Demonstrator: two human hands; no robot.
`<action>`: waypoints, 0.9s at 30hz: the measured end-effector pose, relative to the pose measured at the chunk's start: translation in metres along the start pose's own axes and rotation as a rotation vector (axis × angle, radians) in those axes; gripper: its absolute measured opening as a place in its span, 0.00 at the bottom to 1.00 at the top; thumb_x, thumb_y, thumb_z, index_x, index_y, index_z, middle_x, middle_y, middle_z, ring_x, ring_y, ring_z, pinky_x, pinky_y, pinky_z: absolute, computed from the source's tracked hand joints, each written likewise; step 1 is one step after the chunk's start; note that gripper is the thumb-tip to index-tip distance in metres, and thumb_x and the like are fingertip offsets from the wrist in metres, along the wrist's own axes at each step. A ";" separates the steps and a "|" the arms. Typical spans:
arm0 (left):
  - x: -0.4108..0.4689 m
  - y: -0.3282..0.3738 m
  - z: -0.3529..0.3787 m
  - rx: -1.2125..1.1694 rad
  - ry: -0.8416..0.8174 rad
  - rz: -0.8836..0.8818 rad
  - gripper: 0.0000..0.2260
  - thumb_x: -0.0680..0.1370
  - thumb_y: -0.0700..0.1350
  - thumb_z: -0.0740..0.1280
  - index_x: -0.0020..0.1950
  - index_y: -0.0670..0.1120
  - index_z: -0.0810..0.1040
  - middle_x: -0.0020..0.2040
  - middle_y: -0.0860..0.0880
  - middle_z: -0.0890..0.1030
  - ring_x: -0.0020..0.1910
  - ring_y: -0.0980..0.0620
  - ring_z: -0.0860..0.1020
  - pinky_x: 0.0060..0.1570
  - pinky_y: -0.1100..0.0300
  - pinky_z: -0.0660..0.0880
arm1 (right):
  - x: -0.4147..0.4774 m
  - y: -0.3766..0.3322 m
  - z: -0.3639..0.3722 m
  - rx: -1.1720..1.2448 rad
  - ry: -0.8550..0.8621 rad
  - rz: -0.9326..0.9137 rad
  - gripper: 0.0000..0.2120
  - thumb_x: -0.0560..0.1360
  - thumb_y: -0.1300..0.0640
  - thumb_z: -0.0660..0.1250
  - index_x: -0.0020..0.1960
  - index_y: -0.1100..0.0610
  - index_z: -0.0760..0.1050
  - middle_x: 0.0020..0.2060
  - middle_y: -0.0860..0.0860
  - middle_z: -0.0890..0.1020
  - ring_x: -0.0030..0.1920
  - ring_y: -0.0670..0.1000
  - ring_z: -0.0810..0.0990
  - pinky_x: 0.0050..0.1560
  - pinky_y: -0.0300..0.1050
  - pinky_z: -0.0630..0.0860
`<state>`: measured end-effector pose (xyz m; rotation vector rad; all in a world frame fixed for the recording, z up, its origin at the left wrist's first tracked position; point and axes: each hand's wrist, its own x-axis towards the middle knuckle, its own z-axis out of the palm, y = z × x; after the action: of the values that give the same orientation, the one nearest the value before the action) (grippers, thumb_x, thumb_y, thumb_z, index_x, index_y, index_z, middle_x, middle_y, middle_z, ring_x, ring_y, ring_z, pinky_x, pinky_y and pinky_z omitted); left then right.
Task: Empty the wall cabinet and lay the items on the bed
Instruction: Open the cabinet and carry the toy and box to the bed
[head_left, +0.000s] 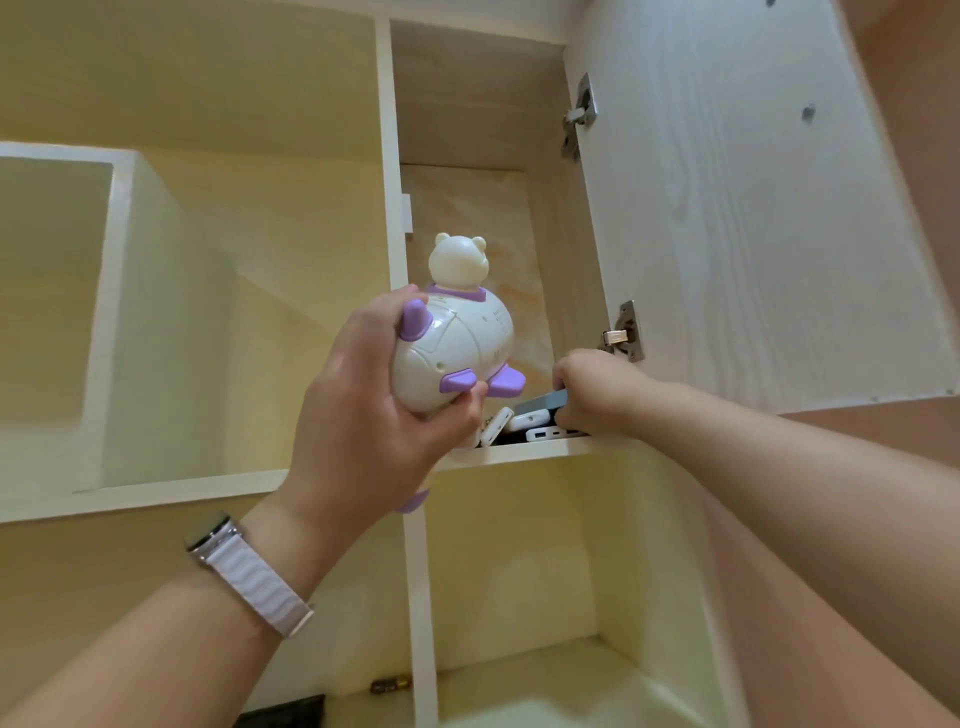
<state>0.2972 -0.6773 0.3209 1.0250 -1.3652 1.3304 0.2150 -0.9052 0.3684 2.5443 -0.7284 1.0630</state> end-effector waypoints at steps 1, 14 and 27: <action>0.000 0.001 -0.001 0.005 -0.003 0.002 0.29 0.67 0.48 0.77 0.65 0.44 0.72 0.56 0.65 0.71 0.53 0.73 0.70 0.50 0.79 0.65 | 0.001 0.000 0.002 0.009 0.020 0.009 0.11 0.68 0.59 0.66 0.48 0.62 0.80 0.46 0.58 0.82 0.46 0.59 0.81 0.43 0.50 0.79; -0.001 0.009 -0.004 0.028 0.019 0.004 0.29 0.67 0.46 0.78 0.64 0.46 0.71 0.54 0.66 0.71 0.53 0.73 0.69 0.49 0.80 0.65 | 0.008 -0.012 0.003 -0.107 -0.085 0.072 0.10 0.75 0.64 0.59 0.57 0.62 0.68 0.52 0.60 0.76 0.46 0.60 0.74 0.41 0.48 0.69; -0.003 0.010 -0.007 0.028 0.027 -0.023 0.27 0.68 0.45 0.78 0.63 0.47 0.71 0.56 0.65 0.72 0.53 0.72 0.70 0.50 0.78 0.66 | 0.022 -0.020 0.006 -0.029 -0.092 0.140 0.09 0.71 0.55 0.64 0.36 0.56 0.67 0.38 0.55 0.75 0.39 0.59 0.75 0.36 0.44 0.71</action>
<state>0.2884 -0.6697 0.3152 1.0348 -1.3151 1.3451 0.2427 -0.8986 0.3785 2.5633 -0.9515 0.9740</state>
